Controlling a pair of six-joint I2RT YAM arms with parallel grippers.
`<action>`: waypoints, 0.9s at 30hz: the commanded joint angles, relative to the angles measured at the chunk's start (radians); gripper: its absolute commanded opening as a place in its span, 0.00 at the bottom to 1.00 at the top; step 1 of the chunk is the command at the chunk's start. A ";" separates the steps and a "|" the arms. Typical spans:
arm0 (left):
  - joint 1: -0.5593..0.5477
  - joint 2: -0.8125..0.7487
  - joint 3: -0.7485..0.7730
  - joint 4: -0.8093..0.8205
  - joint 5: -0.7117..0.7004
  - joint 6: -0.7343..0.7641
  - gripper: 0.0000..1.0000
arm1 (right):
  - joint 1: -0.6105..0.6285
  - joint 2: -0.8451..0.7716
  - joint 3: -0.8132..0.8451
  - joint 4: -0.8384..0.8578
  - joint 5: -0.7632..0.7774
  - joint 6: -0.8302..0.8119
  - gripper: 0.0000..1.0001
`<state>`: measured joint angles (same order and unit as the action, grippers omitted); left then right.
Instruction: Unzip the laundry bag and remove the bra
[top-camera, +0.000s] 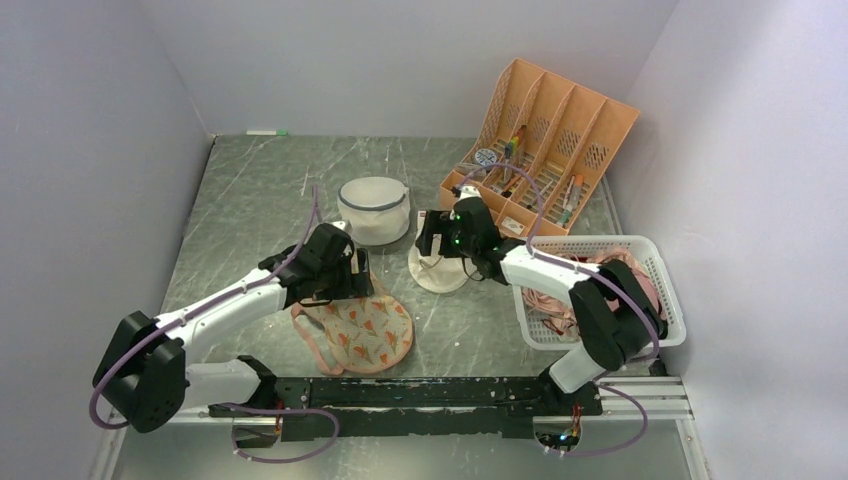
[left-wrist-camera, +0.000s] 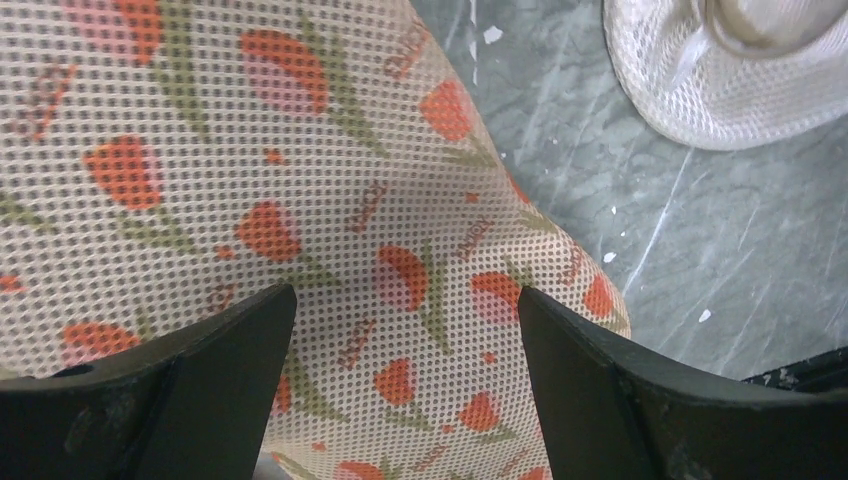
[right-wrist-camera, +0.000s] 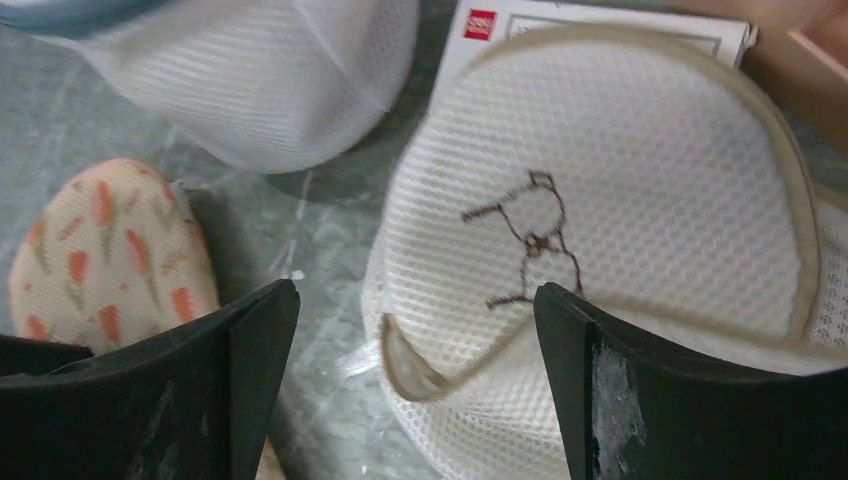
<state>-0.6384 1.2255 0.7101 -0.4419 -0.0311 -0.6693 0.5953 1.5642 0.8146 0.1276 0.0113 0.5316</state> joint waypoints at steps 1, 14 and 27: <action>0.005 -0.072 -0.008 -0.021 -0.114 -0.049 0.94 | 0.032 -0.079 0.002 -0.074 -0.003 -0.024 0.90; 0.186 0.040 -0.007 0.177 0.066 -0.009 0.93 | 0.318 -0.093 -0.248 0.154 -0.160 0.095 0.57; 0.025 0.372 0.198 0.378 0.261 0.014 0.95 | 0.486 -0.085 -0.315 0.534 -0.300 0.196 0.52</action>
<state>-0.5156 1.5898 0.8452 -0.1474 0.1974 -0.6846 1.0573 1.5227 0.5392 0.4316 -0.2085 0.6834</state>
